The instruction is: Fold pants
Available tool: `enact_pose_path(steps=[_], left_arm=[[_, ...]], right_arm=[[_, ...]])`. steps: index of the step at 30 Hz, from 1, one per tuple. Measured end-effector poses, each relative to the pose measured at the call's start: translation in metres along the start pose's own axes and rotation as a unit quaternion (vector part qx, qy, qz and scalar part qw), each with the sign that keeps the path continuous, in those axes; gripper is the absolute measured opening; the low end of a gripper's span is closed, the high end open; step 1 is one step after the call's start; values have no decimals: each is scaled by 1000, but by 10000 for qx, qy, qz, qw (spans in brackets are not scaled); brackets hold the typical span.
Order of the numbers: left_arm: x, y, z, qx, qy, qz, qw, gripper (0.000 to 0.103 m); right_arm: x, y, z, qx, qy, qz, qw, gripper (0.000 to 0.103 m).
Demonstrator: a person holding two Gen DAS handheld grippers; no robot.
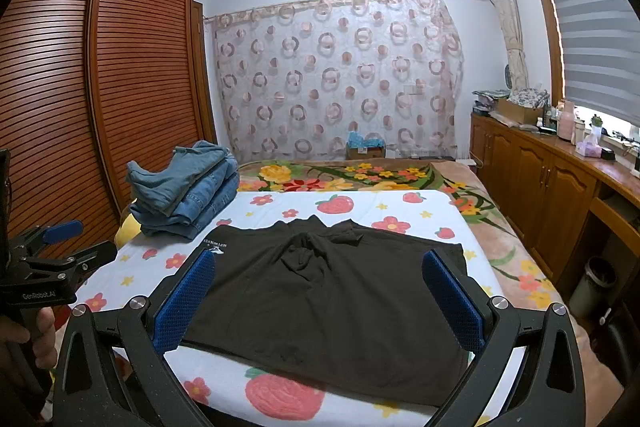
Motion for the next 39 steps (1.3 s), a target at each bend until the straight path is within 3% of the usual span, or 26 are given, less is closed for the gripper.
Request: enact_pose_path(steps=[39], left_arm=[[1,-2,-5,-2,-33,-1,10000,103]], right_arm=[[0,5,-3,8,-43,-5,10000,103]])
Point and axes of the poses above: each gripper's, at about its wrist camera, not at the fingertips, and x roughly against the way its jaws point, y to its left, z to its underside, the point moved 6 cm from there along -x, roughly the way its jaws point, and after that the axes turned 15 degrees about -y, right-handed, at the moved point
